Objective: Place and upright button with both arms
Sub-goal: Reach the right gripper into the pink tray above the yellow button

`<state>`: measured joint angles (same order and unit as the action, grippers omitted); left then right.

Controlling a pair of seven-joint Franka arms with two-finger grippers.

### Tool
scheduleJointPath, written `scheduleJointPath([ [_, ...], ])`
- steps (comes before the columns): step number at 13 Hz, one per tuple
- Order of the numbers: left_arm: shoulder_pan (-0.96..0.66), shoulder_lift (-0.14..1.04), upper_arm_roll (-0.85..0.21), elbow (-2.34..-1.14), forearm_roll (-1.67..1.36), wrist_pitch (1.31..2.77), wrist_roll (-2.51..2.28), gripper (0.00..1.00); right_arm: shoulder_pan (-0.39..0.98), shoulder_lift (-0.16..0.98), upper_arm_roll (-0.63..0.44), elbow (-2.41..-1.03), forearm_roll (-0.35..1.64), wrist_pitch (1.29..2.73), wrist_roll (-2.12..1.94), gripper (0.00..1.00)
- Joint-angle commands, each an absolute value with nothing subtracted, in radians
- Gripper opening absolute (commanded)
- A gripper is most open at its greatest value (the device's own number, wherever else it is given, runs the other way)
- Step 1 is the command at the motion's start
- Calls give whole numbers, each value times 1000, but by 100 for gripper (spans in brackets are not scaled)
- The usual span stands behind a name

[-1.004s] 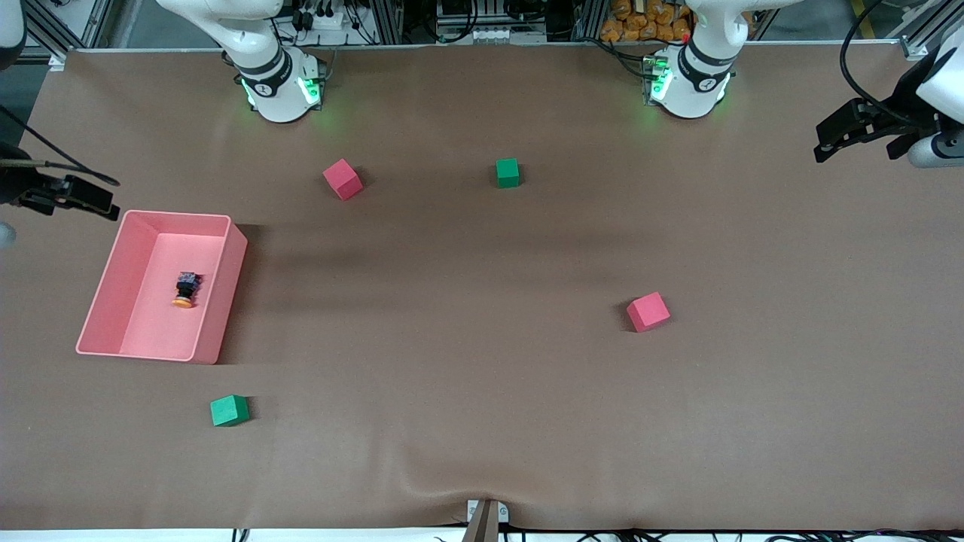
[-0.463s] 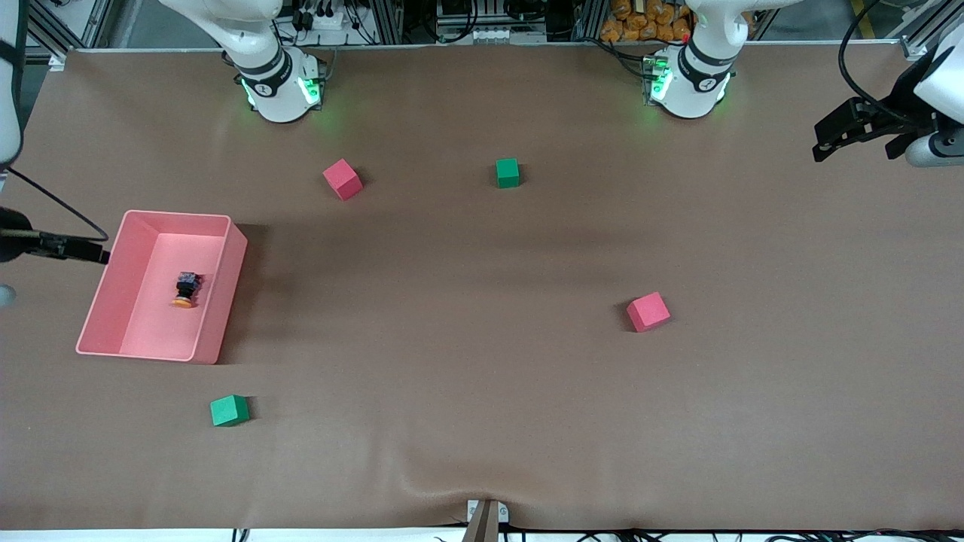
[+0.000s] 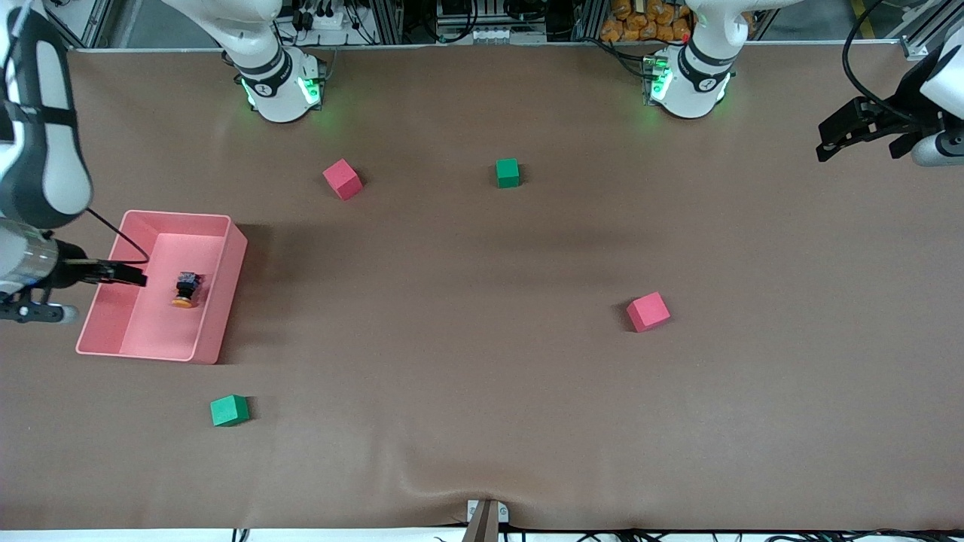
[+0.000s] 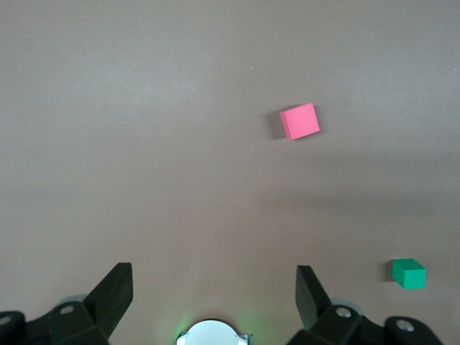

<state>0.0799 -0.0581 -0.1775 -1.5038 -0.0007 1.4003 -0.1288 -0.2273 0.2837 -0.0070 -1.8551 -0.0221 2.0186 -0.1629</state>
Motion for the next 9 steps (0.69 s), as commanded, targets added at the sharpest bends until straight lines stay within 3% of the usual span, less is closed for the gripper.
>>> scheduleJointPath([
  [1,84,-58,-179,-1497,9,1388,-109,100,-259,310,2,-1926,-41,2129,-225,100],
  [9,83,-49,-179,-1497,9,1390,-124,100,-301,412,3,-2045,-34,2370,-250,100],
])
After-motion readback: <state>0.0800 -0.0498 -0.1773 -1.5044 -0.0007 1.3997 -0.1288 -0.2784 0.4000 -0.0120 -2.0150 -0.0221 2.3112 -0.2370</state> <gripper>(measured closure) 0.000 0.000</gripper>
